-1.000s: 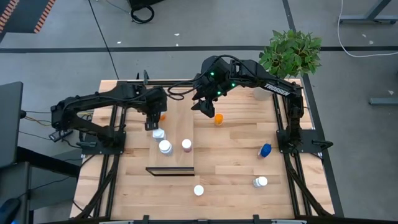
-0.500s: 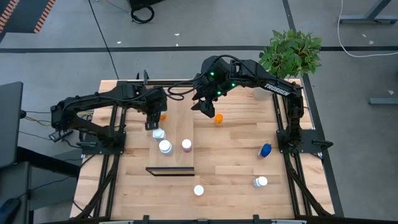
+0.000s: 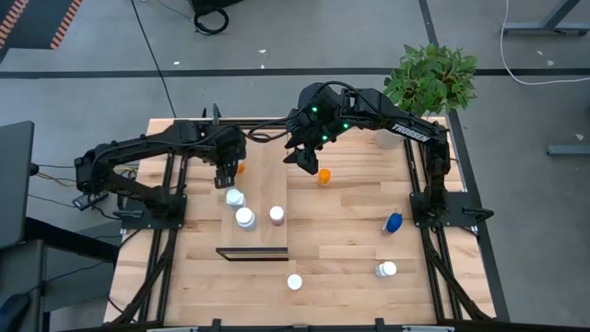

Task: Pick and place medicine bottles onto shelf by color
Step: Put the top orange pill bottle on the shelf, then adjust the white pill bottles on the shelf

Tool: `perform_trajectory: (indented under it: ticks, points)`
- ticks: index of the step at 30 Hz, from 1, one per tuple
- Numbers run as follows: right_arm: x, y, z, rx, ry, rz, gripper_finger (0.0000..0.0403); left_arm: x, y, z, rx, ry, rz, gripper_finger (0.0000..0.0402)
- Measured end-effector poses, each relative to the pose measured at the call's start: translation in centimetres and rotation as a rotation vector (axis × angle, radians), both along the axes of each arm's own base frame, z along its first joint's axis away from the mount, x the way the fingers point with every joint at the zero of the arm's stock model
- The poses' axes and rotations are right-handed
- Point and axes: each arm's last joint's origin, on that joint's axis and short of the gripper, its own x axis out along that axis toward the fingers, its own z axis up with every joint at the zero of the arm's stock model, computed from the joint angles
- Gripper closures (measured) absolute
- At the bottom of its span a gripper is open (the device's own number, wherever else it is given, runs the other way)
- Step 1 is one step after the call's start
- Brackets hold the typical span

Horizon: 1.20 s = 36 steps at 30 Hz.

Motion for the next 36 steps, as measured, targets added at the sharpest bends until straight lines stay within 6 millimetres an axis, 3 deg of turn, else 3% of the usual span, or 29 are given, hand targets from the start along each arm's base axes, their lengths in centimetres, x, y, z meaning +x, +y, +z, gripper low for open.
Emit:
perform_trajectory:
  ticks: [13, 22, 29, 36]
  points:
    - [0.0, 0.0, 0.0, 0.002, 0.000, -0.002, 0.0167, -0.1, 0.2, 0.0, -0.069, -0.024, -0.007, 0.0128]
    - [0.0, 0.0, 0.0, 0.003, 0.000, -0.002, 0.0167, -1.6, 0.5, 1.5, -0.048, -0.073, 0.032, 0.0097]
    - [0.0, 0.0, 0.0, 0.007, 0.001, -0.005, 0.0167, -2.3, 0.5, 5.6, -0.019, -0.159, 0.047, 0.0095]
    - [-0.2, 0.3, -0.2, 0.034, 0.040, -0.018, 0.0167, -2.4, -1.1, 10.6, -0.009, -0.356, 0.056, 0.0101]
